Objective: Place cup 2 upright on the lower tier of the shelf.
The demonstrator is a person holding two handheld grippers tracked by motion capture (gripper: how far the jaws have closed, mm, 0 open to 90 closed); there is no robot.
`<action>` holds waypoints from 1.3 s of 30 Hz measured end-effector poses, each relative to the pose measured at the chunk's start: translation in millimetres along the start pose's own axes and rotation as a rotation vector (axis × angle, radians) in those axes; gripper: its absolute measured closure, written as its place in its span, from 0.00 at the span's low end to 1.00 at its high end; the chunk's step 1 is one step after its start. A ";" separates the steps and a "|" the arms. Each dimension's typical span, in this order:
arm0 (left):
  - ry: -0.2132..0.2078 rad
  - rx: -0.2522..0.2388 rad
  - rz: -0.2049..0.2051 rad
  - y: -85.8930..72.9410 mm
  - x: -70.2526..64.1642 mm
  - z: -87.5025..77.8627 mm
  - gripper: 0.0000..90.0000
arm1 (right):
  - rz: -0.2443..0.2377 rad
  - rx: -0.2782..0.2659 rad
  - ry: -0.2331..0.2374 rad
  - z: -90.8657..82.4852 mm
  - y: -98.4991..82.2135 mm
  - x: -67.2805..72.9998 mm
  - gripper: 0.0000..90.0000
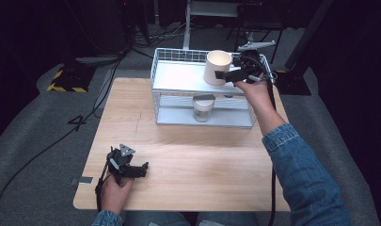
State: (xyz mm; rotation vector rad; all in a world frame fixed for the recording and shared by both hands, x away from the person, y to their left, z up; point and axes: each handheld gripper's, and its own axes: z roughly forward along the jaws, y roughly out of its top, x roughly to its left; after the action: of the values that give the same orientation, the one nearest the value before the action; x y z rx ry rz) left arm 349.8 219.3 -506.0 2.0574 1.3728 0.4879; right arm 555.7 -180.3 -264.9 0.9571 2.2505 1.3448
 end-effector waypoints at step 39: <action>-0.006 0.002 0.009 -1.4 -0.6 -1.4 0.01 | -0.003 -0.037 0.051 -108.2 -80.1 11.5 0.00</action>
State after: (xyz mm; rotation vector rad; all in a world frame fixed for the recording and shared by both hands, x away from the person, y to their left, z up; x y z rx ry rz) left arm 347.7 219.5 -505.9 2.0657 1.3614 0.4840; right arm 453.3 -266.8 -281.3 0.9160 2.2552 1.4194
